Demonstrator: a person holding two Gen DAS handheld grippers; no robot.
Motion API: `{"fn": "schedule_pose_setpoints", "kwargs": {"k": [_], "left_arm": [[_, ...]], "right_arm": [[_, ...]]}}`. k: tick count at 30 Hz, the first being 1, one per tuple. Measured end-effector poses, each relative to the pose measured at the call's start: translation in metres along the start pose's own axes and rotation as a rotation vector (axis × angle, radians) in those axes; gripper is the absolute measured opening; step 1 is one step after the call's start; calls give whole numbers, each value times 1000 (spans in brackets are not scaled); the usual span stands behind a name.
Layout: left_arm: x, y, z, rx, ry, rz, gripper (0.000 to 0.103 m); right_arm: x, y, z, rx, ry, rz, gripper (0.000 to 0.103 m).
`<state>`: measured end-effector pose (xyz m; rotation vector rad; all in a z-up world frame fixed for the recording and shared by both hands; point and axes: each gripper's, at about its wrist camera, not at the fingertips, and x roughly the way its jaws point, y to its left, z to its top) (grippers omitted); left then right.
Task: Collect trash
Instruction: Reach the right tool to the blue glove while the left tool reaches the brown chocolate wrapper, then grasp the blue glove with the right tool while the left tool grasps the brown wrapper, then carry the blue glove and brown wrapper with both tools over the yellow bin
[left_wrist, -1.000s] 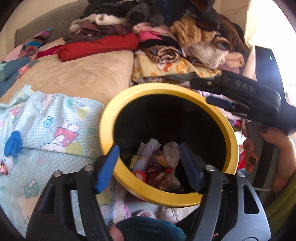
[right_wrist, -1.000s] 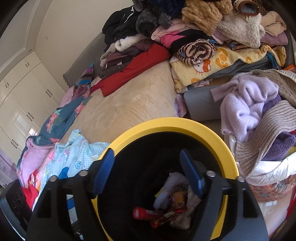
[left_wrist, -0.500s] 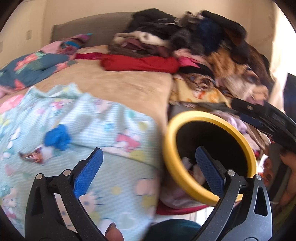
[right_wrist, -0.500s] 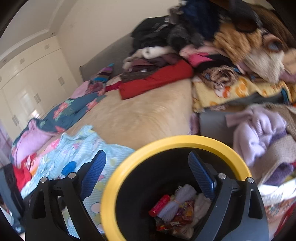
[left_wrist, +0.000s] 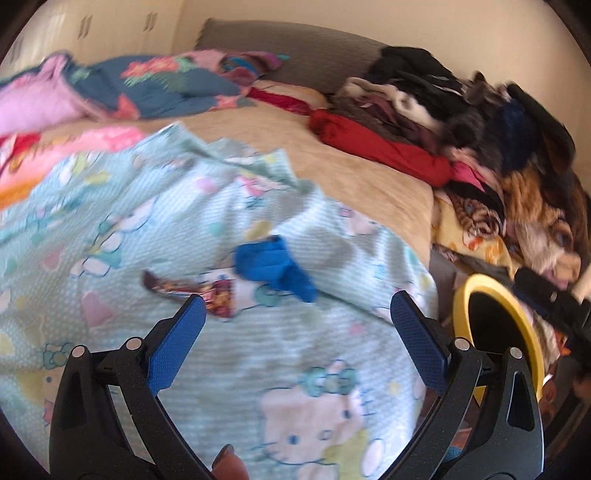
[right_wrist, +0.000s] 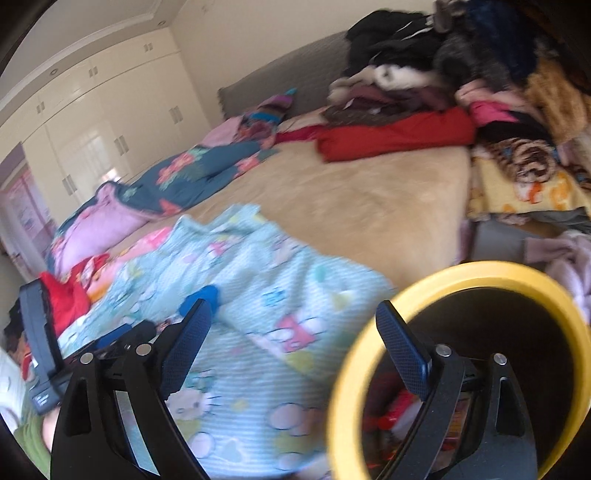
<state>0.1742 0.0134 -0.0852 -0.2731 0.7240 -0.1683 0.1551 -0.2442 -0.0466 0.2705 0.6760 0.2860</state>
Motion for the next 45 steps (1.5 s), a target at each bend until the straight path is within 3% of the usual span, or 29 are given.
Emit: {"fn": "schedule_pose_setpoints", "kwargs": {"k": [3, 8, 13, 16, 18, 22, 24, 26, 30, 36, 45], "left_arm": [[3, 27, 0, -91, 14, -2, 92], [12, 65, -1, -209, 46, -10, 75], [29, 99, -3, -341, 101, -94, 67], [36, 106, -3, -356, 116, -108, 63], [41, 107, -1, -356, 123, -121, 63], [50, 110, 3, -383, 136, -138, 62], [54, 112, 5, -388, 137, -130, 58], [58, 114, 6, -397, 137, -124, 52], [62, 114, 10, -393, 137, -106, 24], [41, 98, 16, -351, 85, -117, 13], [11, 44, 32, -216, 6, -145, 12]], "right_arm": [[23, 18, -1, -17, 53, 44, 68], [56, 51, -7, -68, 126, 114, 60], [89, 76, -18, -91, 198, 174, 53], [108, 90, -21, -112, 229, 183, 48], [120, 98, -22, -129, 254, 186, 36], [143, 104, -24, -143, 294, 167, 26], [149, 105, -25, -146, 301, 162, 8], [147, 107, -26, -154, 296, 165, 4], [129, 108, -26, -176, 247, 188, 3], [99, 102, -25, -151, 188, 216, 3], [47, 87, -16, -138, 101, 223, 3]]}}
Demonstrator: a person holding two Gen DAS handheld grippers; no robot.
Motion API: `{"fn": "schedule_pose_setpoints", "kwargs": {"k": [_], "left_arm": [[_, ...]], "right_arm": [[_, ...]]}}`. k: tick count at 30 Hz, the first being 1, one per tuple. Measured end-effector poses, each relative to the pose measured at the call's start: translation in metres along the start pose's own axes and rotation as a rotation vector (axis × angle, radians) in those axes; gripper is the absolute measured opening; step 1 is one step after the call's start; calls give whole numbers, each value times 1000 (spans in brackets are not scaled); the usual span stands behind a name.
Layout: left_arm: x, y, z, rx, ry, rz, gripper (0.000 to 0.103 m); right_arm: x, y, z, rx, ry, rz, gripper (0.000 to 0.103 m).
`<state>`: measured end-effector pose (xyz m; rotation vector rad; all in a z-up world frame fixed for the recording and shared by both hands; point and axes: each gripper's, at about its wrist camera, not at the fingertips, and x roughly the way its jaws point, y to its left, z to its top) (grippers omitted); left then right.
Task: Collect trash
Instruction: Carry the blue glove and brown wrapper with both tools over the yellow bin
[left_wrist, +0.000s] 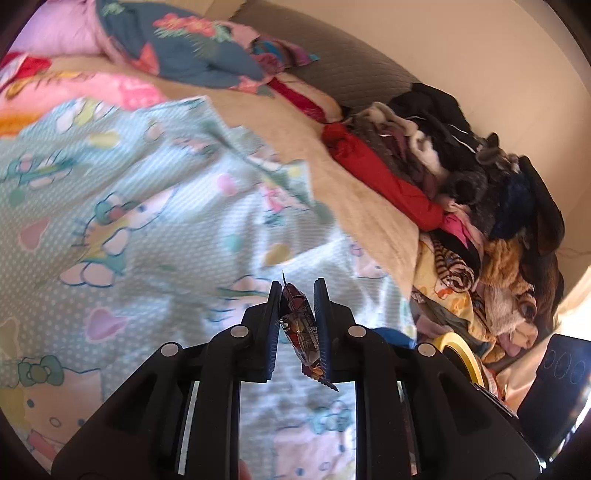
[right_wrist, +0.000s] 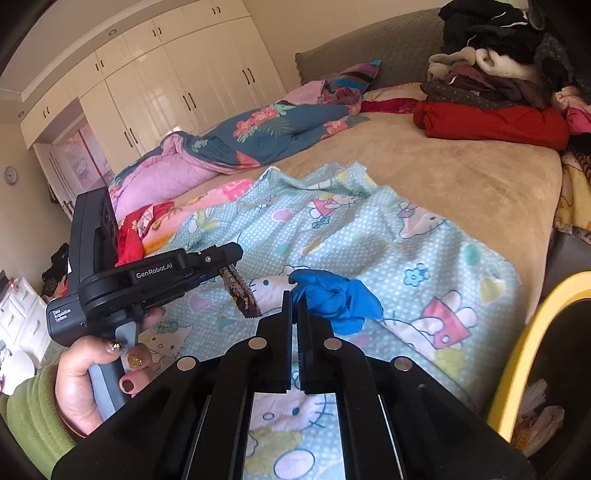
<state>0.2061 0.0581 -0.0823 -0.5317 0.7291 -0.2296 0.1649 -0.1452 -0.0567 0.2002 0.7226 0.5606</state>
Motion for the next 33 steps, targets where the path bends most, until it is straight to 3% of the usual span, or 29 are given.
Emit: {"fn": "schedule_pose_setpoints", "kwargs": {"k": [19, 33], "left_arm": [[-1, -113, -30, 178, 32, -108, 12], [18, -190, -72, 338, 111, -174, 12]], "right_arm": [[-105, -68, -13, 111, -134, -120, 3], [-151, -133, -41, 240, -82, -239, 3]]}}
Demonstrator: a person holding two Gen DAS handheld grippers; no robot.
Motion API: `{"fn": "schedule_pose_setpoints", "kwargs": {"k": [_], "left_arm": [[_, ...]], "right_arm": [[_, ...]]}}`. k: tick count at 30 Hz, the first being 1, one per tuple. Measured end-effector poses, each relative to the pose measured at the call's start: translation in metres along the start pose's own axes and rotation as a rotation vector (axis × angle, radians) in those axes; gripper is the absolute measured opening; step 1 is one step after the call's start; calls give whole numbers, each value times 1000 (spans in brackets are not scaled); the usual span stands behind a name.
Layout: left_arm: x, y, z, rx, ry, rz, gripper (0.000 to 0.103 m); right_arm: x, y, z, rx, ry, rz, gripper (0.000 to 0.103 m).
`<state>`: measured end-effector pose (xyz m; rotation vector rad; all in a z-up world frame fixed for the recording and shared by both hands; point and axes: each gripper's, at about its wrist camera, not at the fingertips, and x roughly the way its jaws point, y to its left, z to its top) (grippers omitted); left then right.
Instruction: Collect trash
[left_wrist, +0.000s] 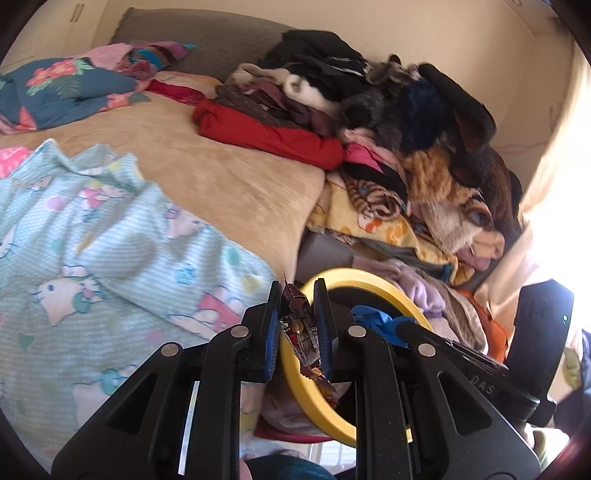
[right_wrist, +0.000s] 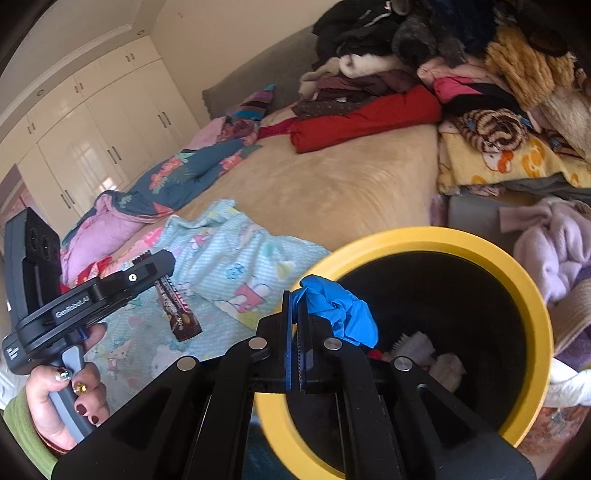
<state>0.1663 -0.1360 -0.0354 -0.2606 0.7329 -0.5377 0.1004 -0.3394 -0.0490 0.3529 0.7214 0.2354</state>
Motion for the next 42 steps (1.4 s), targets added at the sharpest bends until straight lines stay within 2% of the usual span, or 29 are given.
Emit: {"fn": "schedule_pose_setpoints", "kwargs": {"k": [5, 7, 8, 9, 11, 13, 14, 15, 17, 18, 21, 23, 26, 31, 36, 42], "left_arm": [[19, -27, -7, 49, 41, -20, 12], [26, -36, -9, 65, 54, -27, 12], [31, -42, -11, 74, 65, -30, 12], [35, -46, -12, 76, 76, -35, 12], [42, -52, -14, 82, 89, -35, 15], [46, -56, -16, 94, 100, -39, 30], [47, -58, -17, 98, 104, -40, 35], [46, -58, -18, 101, 102, -39, 46], [43, -58, -20, 107, 91, -24, 60], [40, -57, -21, 103, 83, -9, 68], [29, -52, -22, 97, 62, 24, 84], [17, -47, -25, 108, 33, 58, 92], [-2, -38, -26, 107, -12, 113, 92], [-46, -19, -27, 96, -110, 213, 92], [-82, 2, -34, 87, -173, 288, 92], [-115, 18, -49, 119, -225, 359, 92]], "right_arm": [[-5, -29, -9, 58, 57, -39, 4], [-9, -38, -12, 77, 71, -45, 9], [-13, -43, -13, 85, 68, -61, 20], [-17, -45, -14, 92, 61, -69, 38], [-26, -50, -13, 106, 38, -76, 52], [-35, -53, -12, 107, 20, -86, 55], [-41, -54, -12, 104, 11, -93, 60], [-44, -56, -11, 104, 2, -99, 66], [-51, -56, -11, 96, -16, -104, 71], [-56, -55, -11, 87, -29, -111, 76], [-65, -47, -12, 59, -69, -125, 87], [-68, -39, -13, 31, -97, -132, 90], [-70, -20, -17, -12, -146, -143, 96], [-74, 13, -24, -99, -241, -144, 96], [-80, 47, -35, -177, -354, -145, 97], [-85, 77, -52, -263, -431, -147, 97]]}}
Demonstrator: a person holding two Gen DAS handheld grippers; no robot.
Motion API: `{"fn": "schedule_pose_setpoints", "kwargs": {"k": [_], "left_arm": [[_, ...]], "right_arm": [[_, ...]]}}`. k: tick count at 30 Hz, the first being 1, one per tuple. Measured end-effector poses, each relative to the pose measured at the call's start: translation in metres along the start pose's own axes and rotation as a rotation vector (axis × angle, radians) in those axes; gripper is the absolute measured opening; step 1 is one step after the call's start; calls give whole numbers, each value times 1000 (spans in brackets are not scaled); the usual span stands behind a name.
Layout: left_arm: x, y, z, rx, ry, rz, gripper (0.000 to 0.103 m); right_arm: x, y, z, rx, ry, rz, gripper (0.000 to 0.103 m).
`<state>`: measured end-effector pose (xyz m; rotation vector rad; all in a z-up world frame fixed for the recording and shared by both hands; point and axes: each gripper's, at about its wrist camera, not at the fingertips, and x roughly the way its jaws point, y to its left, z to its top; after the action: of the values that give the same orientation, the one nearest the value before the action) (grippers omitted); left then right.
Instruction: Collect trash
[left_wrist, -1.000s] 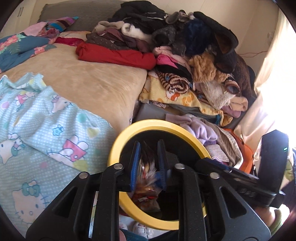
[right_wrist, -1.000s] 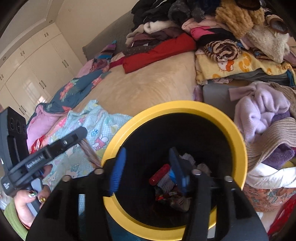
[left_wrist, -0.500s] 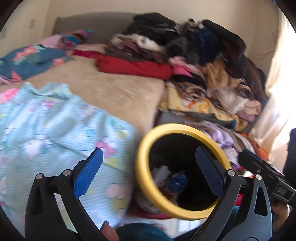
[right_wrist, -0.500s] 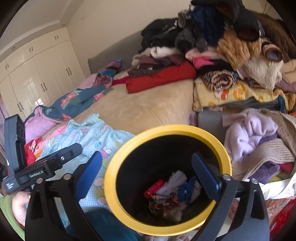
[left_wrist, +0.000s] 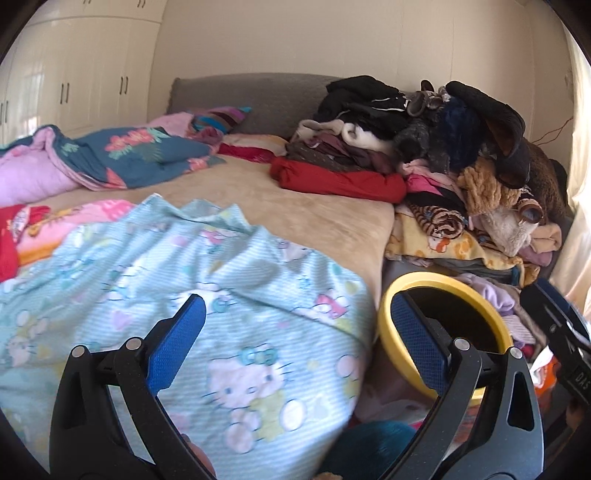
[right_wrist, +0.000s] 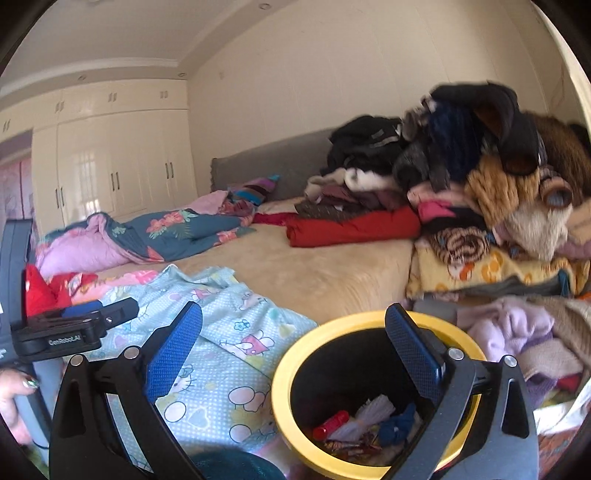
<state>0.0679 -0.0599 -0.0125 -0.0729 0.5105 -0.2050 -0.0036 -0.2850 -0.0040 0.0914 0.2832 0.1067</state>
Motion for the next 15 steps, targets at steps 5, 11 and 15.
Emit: {"fn": "schedule_pose_setpoints", "kwargs": {"k": [5, 11, 15], "left_arm": [[-18, 14, -7, 0, -24, 25, 92], [-28, 20, -11, -17, -59, 51, 92], [-31, 22, -10, -22, -67, 42, 92]], "right_arm": [[-8, 13, 0, -32, -44, 9, 97], [-10, 18, -3, -31, -49, 12, 97], [-9, 23, -5, -35, -48, 13, 97]]}}
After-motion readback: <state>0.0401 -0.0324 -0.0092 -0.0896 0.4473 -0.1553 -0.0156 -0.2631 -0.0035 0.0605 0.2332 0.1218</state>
